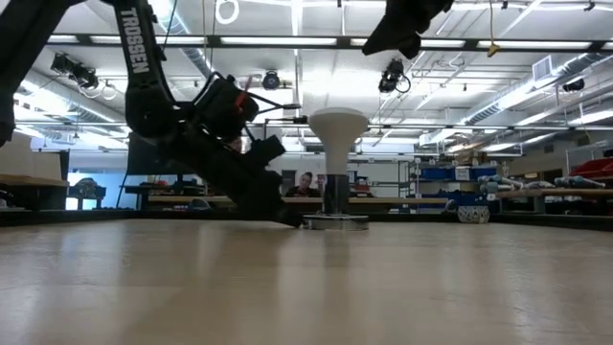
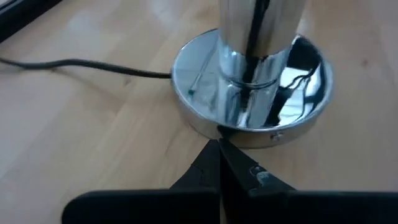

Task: Screw lightbulb
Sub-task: Insert the lightbulb into the silver lamp socket

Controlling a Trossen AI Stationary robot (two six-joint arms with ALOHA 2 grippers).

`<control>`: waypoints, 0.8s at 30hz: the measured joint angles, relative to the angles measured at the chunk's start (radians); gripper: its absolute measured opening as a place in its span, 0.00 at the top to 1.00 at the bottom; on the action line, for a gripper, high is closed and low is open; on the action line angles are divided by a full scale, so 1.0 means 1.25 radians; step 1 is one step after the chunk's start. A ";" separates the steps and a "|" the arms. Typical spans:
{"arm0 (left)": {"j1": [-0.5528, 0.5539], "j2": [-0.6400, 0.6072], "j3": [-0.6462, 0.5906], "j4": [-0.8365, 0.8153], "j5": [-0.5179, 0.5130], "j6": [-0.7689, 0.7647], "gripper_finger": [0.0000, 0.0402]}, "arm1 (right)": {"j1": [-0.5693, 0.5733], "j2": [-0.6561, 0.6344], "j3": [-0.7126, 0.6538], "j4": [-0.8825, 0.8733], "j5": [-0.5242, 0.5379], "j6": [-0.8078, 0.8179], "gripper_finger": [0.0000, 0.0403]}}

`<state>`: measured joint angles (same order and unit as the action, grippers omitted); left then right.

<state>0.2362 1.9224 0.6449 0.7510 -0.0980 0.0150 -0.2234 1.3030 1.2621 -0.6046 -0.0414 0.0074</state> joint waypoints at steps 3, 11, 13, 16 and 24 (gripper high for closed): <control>-0.012 0.018 0.024 0.002 0.000 0.003 1.00 | 0.001 -0.012 0.000 -0.018 0.001 -0.001 0.98; -0.019 -0.056 0.016 -0.035 0.003 0.000 1.00 | -0.013 -0.005 -0.001 -0.030 0.003 -0.012 0.98; -0.019 -0.089 0.013 -0.068 0.001 0.000 1.00 | -0.022 0.005 -0.001 -0.027 0.005 -0.014 0.98; -0.022 -0.153 0.012 -0.112 -0.001 0.000 1.00 | -0.035 0.024 -0.002 -0.012 0.007 -0.022 0.98; -0.090 -0.290 0.012 -0.142 0.017 0.001 1.00 | -0.080 0.108 -0.001 0.045 0.019 -0.052 0.98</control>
<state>0.1235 1.5594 0.6605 0.5736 -0.0762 0.0158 -0.3230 1.4378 1.2605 -0.5483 -0.0177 -0.0574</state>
